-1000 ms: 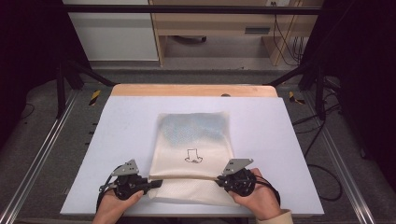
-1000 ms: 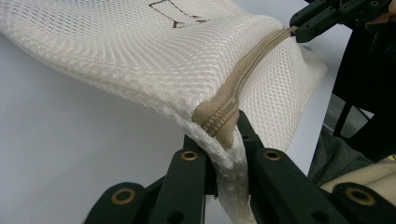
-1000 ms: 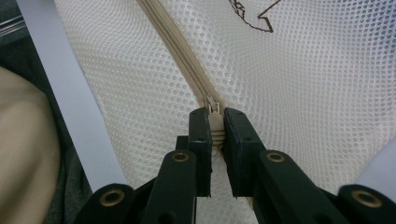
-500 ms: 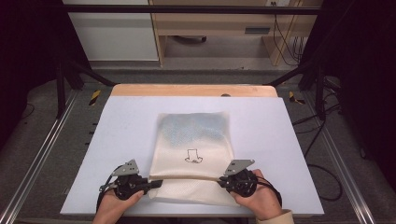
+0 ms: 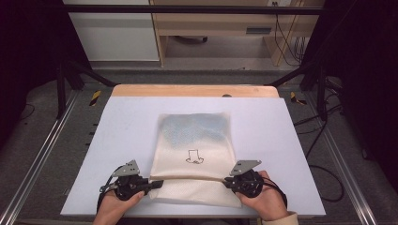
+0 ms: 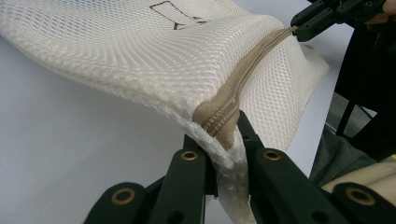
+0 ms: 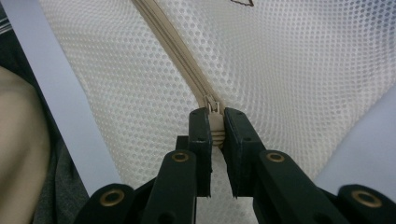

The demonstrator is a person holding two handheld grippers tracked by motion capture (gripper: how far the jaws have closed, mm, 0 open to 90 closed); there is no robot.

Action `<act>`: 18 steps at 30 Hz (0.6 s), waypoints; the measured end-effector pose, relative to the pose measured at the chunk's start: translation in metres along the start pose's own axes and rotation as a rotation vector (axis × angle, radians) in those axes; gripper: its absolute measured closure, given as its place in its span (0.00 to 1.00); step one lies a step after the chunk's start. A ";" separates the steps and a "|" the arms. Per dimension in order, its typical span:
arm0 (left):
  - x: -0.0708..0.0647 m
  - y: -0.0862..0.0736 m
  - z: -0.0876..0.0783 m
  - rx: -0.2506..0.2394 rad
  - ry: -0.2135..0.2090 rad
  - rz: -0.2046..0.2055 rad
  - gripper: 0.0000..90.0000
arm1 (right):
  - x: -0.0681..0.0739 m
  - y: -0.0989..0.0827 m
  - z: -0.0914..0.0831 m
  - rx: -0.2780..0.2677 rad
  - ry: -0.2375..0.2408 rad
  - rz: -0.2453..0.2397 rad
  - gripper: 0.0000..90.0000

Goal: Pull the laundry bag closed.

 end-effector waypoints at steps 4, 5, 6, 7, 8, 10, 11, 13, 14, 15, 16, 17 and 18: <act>0.000 0.001 0.000 -0.003 0.000 0.004 0.94 | -0.002 -0.002 -0.001 0.003 -0.007 0.008 0.91; 0.000 0.001 0.000 -0.002 0.000 0.004 0.94 | -0.003 -0.003 -0.002 0.007 -0.012 0.012 0.91; 0.000 0.001 0.000 -0.002 -0.001 0.004 0.94 | -0.004 -0.004 -0.003 0.004 -0.013 0.020 0.91; 0.000 0.001 0.000 0.000 -0.001 0.007 0.94 | -0.004 -0.004 -0.003 0.001 -0.009 0.028 0.91; 0.000 0.001 0.000 0.000 -0.001 0.005 0.94 | -0.005 -0.005 -0.003 0.005 -0.016 0.026 0.91; -0.001 0.001 0.000 0.000 0.000 0.007 0.94 | -0.005 -0.005 -0.003 0.004 -0.013 0.027 0.91; -0.001 0.001 0.000 0.000 0.001 0.007 0.94 | -0.005 -0.005 -0.003 0.004 -0.013 0.028 0.91; -0.001 0.001 0.000 0.001 0.001 0.008 0.94 | -0.005 -0.005 -0.004 0.007 -0.014 0.031 0.91; -0.001 0.001 0.000 0.001 0.001 0.008 0.94 | -0.005 -0.006 -0.004 0.006 -0.012 0.033 0.91; -0.001 0.001 0.000 0.001 0.000 0.008 0.94 | -0.006 -0.006 -0.004 0.006 -0.011 0.032 0.91; -0.001 0.001 0.000 0.002 0.001 0.007 0.94 | -0.006 -0.006 -0.003 0.006 -0.011 0.032 0.91; 0.000 0.001 0.000 0.002 0.001 0.007 0.94 | -0.006 -0.006 -0.003 0.004 -0.011 0.034 0.91; 0.000 0.001 0.000 0.001 0.000 0.007 0.94 | -0.006 -0.006 -0.003 0.005 -0.011 0.033 0.91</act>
Point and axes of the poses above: each handheld gripper's, and its own axes: z roughly forward along the jaws, y roughly out of its top, x roughly to its left, the point moved 3 cm from there along z, roughly forward along the jaws, and after that the axes turned 1 degree about -y, right-handed, at the moved point
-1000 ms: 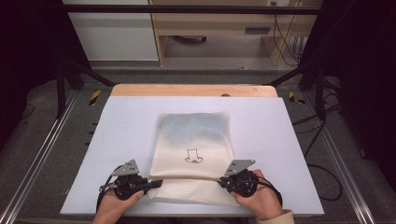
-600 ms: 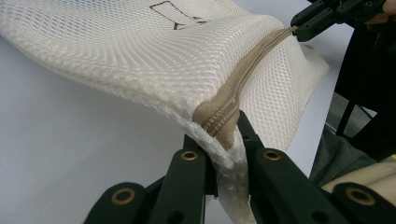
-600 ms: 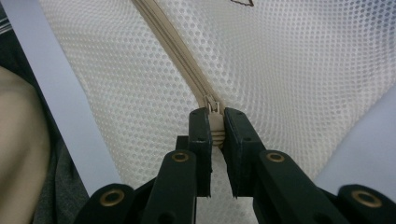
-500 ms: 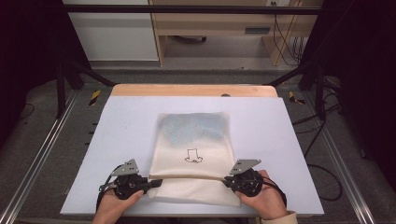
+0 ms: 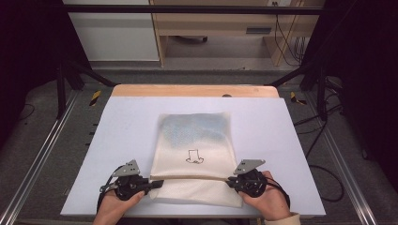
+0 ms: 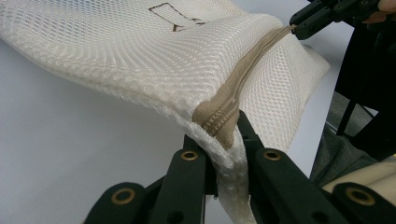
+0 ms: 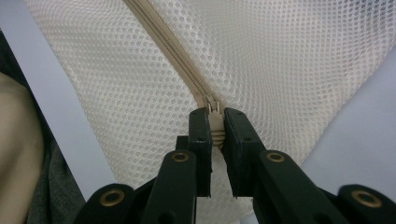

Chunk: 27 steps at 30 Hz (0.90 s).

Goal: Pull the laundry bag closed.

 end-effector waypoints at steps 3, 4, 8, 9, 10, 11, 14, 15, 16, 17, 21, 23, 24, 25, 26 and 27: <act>0.000 0.000 0.000 0.001 0.001 0.001 0.94 | 0.000 0.000 -0.001 -0.001 0.002 0.002 0.91; 0.000 0.000 0.000 0.001 0.001 0.001 0.94 | 0.000 0.000 0.000 -0.001 0.002 0.002 0.91; 0.000 -0.001 0.000 0.004 0.000 -0.001 0.94 | 0.000 -0.001 -0.001 0.008 -0.002 -0.002 0.91; 0.000 -0.001 0.001 0.004 -0.001 0.000 0.94 | 0.000 -0.002 -0.001 0.009 -0.003 0.000 0.91; 0.000 -0.001 0.001 0.005 0.001 0.000 0.94 | -0.001 -0.002 -0.001 0.010 -0.003 0.000 0.91; 0.000 -0.001 0.000 0.004 0.001 0.000 0.94 | -0.001 -0.002 0.000 0.010 -0.003 0.000 0.91; 0.000 -0.001 0.000 0.004 0.003 0.002 0.94 | -0.001 -0.002 0.000 0.010 -0.002 0.002 0.91; 0.000 -0.001 0.000 0.004 0.002 0.001 0.94 | -0.001 -0.002 0.000 0.012 -0.003 0.004 0.91; 0.000 -0.001 0.000 0.003 0.001 0.001 0.94 | -0.001 -0.002 0.000 0.013 -0.002 0.004 0.91; 0.000 -0.001 0.000 0.003 0.003 0.004 0.94 | -0.001 -0.002 0.000 0.017 -0.002 0.002 0.91; 0.000 -0.001 0.000 0.004 0.003 0.003 0.94 | -0.001 -0.003 0.000 0.019 -0.003 -0.004 0.91; 0.000 -0.001 0.000 0.004 0.002 0.001 0.94 | 0.000 -0.003 0.000 0.021 -0.002 0.002 0.91; 0.000 -0.001 0.000 0.004 0.001 0.001 0.94 | -0.001 -0.003 0.000 0.024 -0.001 0.000 0.91; 0.000 -0.001 0.000 0.004 0.002 0.001 0.94 | -0.001 -0.004 0.001 0.026 -0.004 0.002 0.91; 0.000 -0.001 0.001 0.005 0.002 0.000 0.94 | -0.002 -0.005 0.001 0.037 -0.010 -0.006 0.91; 0.000 -0.001 0.001 0.005 0.003 0.001 0.94 | -0.002 -0.005 0.002 0.041 -0.013 -0.005 0.91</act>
Point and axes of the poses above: each handheld gripper's, and its own axes: z roughly forward along the jaws, y roughly out of its top, x roughly to its left, the point moved 3 cm from there along z, roughly forward along the jaws, and after that the axes turned 1 degree about -y, right-handed, at the moved point
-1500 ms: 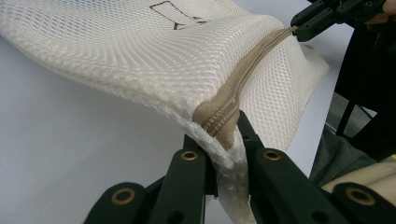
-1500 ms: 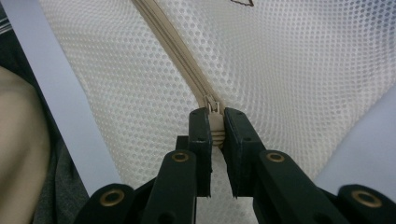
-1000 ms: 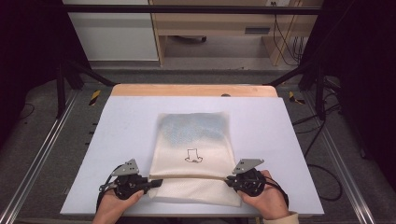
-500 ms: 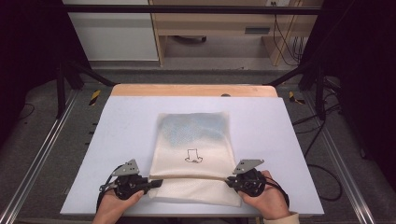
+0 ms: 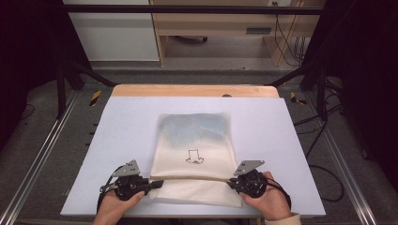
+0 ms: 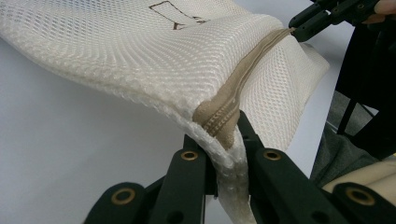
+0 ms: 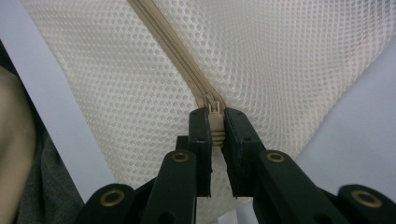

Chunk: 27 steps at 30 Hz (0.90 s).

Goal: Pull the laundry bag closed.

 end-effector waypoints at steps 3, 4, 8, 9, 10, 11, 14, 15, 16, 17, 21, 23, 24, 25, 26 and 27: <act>0.000 0.001 -0.001 -0.002 -0.001 0.002 0.94 | -0.001 0.000 0.000 0.005 0.001 0.004 0.91; 0.000 0.001 -0.001 -0.002 0.000 0.004 0.94 | -0.001 0.000 0.000 0.004 0.001 0.004 0.91; 0.000 0.001 -0.002 -0.004 0.003 0.003 0.94 | -0.001 -0.001 0.000 0.004 -0.001 0.001 0.91; 0.000 0.002 -0.003 -0.009 0.002 0.002 0.94 | -0.001 -0.001 0.000 0.008 -0.005 0.000 0.91; 0.000 0.002 -0.004 -0.014 0.002 0.003 0.94 | -0.002 -0.002 0.000 0.018 -0.009 -0.001 0.91; 0.001 0.002 -0.004 -0.013 0.003 0.003 0.94 | -0.002 -0.002 0.001 0.018 -0.010 0.001 0.91; 0.001 0.002 -0.003 -0.011 0.002 0.000 0.94 | -0.003 -0.003 0.000 0.018 -0.013 0.007 0.91; 0.000 0.002 -0.003 -0.010 0.001 0.002 0.94 | -0.004 -0.003 0.000 0.018 -0.014 0.009 0.91; 0.000 0.002 -0.003 -0.010 0.000 0.003 0.94 | -0.003 -0.003 0.000 0.016 -0.014 0.014 0.91; 0.000 0.002 -0.003 -0.008 0.001 0.004 0.94 | -0.004 -0.004 0.000 0.014 -0.014 0.014 0.91; 0.000 0.002 -0.003 -0.010 0.000 0.001 0.94 | -0.005 -0.004 -0.001 0.020 -0.019 0.014 0.91; 0.000 0.002 -0.003 -0.010 -0.001 0.002 0.94 | -0.005 -0.005 -0.002 0.018 -0.015 0.014 0.91; 0.000 0.002 -0.003 -0.010 -0.001 0.003 0.94 | -0.005 -0.005 -0.002 0.019 -0.016 0.018 0.91; 0.000 0.002 -0.003 -0.010 -0.001 0.003 0.94 | -0.005 -0.005 -0.002 0.020 -0.017 0.017 0.91; 0.000 0.002 -0.003 -0.010 -0.001 0.002 0.94 | -0.005 -0.005 -0.002 0.020 -0.016 0.017 0.91; 0.000 0.002 -0.003 -0.011 0.000 0.002 0.94 | -0.005 -0.005 -0.002 0.020 -0.016 0.018 0.91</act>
Point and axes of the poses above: each handheld gripper's, and its own axes: z roughly forward along the jaws, y roughly out of its top, x roughly to its left, the point moved 3 cm from there along z, roughly forward along the jaws, and after that the axes turned 1 degree about -y, right-handed, at the moved point
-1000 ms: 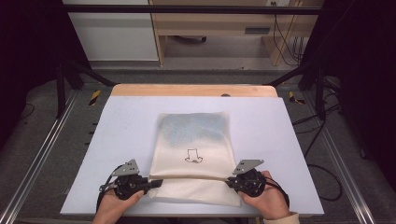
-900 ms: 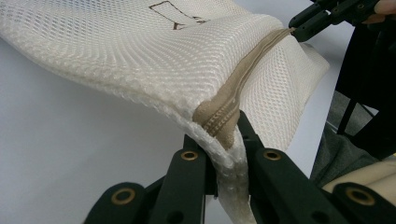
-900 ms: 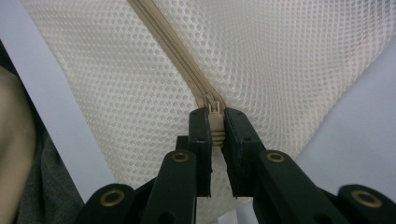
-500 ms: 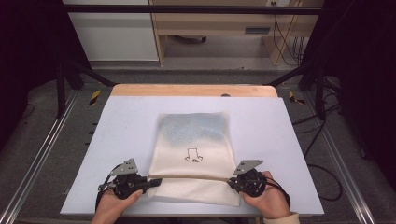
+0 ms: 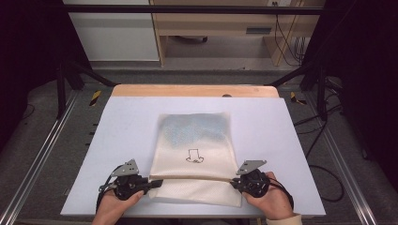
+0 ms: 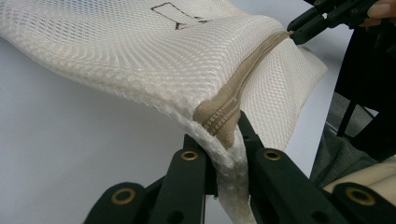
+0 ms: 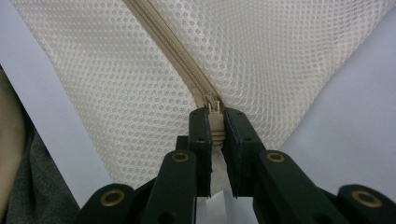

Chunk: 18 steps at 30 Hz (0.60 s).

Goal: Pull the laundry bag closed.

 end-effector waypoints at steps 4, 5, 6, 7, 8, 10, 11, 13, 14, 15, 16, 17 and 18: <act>0.001 0.000 -0.001 -0.006 -0.002 -0.006 0.94 | -0.001 -0.002 0.000 0.021 -0.016 0.004 0.91; 0.001 0.000 -0.001 -0.007 -0.004 -0.007 0.94 | -0.002 -0.003 0.001 0.020 -0.016 0.004 0.91; 0.001 0.000 -0.001 -0.008 -0.003 -0.007 0.94 | -0.003 -0.003 0.000 0.020 -0.017 0.006 0.91; 0.001 0.000 -0.001 -0.008 -0.002 -0.007 0.94 | -0.004 -0.004 0.000 0.021 -0.019 0.009 0.91; 0.001 0.000 -0.001 -0.008 -0.002 -0.007 0.94 | -0.004 -0.005 -0.001 0.030 -0.023 0.009 0.91; 0.001 0.000 -0.002 -0.011 -0.004 -0.010 0.94 | -0.005 -0.006 -0.001 0.031 -0.027 0.014 0.91; 0.001 0.000 -0.002 -0.010 -0.004 -0.010 0.94 | -0.006 -0.007 -0.002 0.030 -0.026 0.009 0.91; 0.001 0.000 -0.001 -0.009 -0.006 -0.010 0.94 | -0.006 -0.007 -0.003 0.025 -0.027 0.018 0.91; 0.000 0.000 -0.001 -0.007 -0.007 -0.011 0.94 | -0.007 -0.007 -0.003 0.026 -0.027 0.019 0.91; 0.000 0.000 0.000 -0.005 -0.009 -0.012 0.94 | -0.007 -0.008 -0.002 0.019 -0.025 0.024 0.91; 0.000 -0.001 0.000 -0.001 -0.008 -0.008 0.94 | -0.007 -0.008 -0.003 0.023 -0.029 0.028 0.91; 0.000 -0.001 0.001 0.002 -0.007 -0.008 0.94 | -0.007 -0.009 -0.002 0.030 -0.030 0.025 0.91; 0.000 -0.002 0.001 0.003 -0.007 -0.009 0.94 | -0.007 -0.008 -0.002 0.028 -0.035 0.021 0.91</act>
Point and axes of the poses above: each handheld gripper's, and its own axes: z roughly forward along the jaws, y roughly out of its top, x roughly to its left, the point moved 3 cm from there along z, roughly forward along the jaws, and after that the axes turned 1 degree about -y, right-handed, at the moved point
